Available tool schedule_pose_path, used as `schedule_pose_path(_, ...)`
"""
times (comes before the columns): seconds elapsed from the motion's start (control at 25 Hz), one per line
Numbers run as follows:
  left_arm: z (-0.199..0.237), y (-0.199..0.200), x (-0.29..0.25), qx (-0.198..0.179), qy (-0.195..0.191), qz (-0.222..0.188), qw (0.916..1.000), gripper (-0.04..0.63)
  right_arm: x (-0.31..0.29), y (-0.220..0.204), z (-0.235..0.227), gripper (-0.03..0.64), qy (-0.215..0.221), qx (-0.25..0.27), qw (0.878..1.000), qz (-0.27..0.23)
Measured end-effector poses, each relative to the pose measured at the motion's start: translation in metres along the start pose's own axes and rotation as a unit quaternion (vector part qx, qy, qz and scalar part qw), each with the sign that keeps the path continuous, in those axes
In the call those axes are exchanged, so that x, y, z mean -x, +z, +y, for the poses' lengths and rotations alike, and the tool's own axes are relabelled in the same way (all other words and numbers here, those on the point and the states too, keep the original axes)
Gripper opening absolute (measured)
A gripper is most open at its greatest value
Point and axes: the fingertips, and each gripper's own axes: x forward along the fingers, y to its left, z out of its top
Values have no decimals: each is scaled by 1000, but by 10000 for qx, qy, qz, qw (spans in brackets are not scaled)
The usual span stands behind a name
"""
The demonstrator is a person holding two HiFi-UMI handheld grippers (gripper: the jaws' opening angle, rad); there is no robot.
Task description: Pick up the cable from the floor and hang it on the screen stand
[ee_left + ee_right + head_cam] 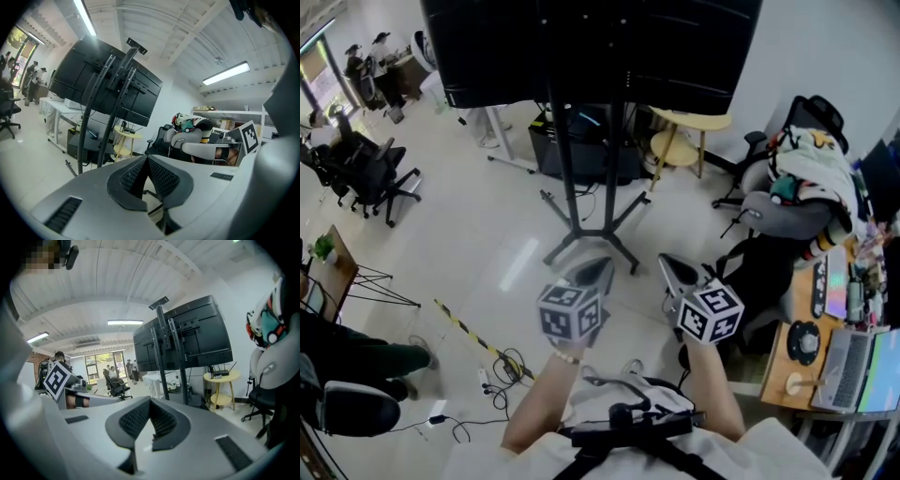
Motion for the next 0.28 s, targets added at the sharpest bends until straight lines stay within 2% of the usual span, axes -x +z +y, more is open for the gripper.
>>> schedule_pose_path(0.28, 5, 2, -7, -1, 82, 9, 10000, 8, -7, 2, -8, 0, 51, -18, 10000, 6)
